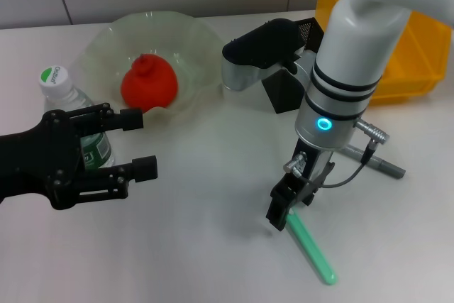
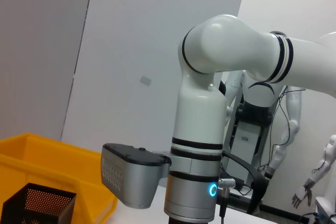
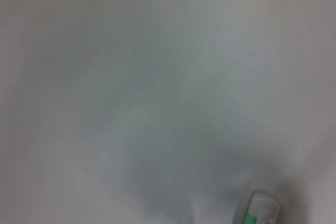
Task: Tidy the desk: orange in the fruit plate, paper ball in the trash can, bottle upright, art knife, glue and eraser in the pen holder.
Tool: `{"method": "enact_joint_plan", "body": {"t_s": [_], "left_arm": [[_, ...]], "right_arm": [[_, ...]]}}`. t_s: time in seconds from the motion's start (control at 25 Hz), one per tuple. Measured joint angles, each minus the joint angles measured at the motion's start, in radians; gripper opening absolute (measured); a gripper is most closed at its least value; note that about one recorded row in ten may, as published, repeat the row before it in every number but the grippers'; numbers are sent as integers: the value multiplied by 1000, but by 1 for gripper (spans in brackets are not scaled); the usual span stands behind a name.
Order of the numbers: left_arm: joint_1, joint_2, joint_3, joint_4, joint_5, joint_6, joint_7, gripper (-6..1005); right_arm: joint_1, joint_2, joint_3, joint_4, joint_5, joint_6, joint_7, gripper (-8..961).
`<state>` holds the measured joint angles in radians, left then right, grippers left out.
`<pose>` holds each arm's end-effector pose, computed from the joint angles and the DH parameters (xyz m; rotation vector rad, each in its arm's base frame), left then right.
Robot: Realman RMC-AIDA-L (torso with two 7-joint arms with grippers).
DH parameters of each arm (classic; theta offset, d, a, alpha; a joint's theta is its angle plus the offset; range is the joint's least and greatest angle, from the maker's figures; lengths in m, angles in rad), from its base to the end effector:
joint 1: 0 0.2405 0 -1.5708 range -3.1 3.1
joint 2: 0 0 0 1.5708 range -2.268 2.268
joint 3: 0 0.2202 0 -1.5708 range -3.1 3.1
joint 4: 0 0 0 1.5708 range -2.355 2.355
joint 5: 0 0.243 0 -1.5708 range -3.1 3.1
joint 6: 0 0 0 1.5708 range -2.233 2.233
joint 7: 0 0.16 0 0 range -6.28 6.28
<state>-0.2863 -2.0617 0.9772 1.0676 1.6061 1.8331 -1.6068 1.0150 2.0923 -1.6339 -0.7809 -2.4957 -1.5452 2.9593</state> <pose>-0.1935 0.2973 0.0615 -2.8518 -0.4566 -1.0049 0.1301 0.3554 -0.0893 -2.4950 1.2773 -0.9483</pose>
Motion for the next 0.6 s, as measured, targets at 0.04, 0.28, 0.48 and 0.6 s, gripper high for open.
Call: {"method": "enact_joint_plan", "body": {"t_s": [0.04,0.28,0.48,0.6], "left_arm": [[0,0,0,0,0,0,0,787],[3,0,0,-2,0,3,1,787],[2,0,0,-5,0,4,1,787],[0,0,0,-9,0,5,1,787]], "right_arm": [[0,0,0,0,0,0,0,666],[-1,0,-1,2,0,8,0,658],[-2,0,-2,1,0,7,-1,652],[-1,0,-10,4,0,4,-1,434]]}}
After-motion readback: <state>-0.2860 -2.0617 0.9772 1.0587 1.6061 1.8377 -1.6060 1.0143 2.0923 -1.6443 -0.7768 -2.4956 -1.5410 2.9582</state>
